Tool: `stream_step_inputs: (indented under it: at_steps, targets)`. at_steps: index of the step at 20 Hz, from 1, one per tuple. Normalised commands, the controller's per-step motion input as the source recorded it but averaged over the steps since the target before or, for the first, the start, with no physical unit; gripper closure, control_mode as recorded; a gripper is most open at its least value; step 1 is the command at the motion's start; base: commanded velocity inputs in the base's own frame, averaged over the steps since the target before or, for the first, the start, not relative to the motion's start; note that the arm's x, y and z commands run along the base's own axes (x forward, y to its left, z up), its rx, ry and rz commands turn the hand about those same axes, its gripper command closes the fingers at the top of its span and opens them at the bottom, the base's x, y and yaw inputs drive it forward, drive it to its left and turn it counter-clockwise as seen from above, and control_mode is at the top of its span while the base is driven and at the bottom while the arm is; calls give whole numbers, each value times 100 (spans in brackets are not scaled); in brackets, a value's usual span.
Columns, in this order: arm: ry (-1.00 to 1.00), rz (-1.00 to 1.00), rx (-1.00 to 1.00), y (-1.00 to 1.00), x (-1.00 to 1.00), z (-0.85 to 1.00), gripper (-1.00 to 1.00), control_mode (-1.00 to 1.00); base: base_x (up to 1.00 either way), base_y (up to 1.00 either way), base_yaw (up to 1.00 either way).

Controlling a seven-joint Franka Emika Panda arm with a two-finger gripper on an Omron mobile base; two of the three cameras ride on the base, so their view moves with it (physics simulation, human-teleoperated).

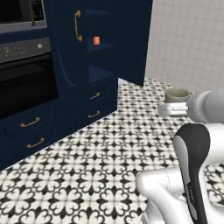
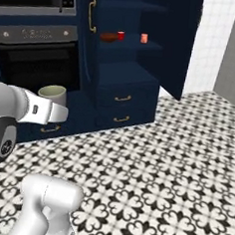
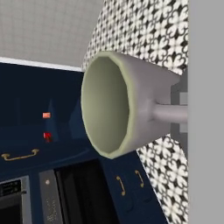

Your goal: Gather all objects into one cabinet and sort the glasses and bowls to opposite sides.

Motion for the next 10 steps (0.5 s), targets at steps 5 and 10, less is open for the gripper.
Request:
stream_step_inputs:
  at_steps: [5,10]
  targets:
    - [0,0,0,0,0,0,100,100,100,-59,19]
    - [0,0,0,0,0,0,100,100,100,-63,21]
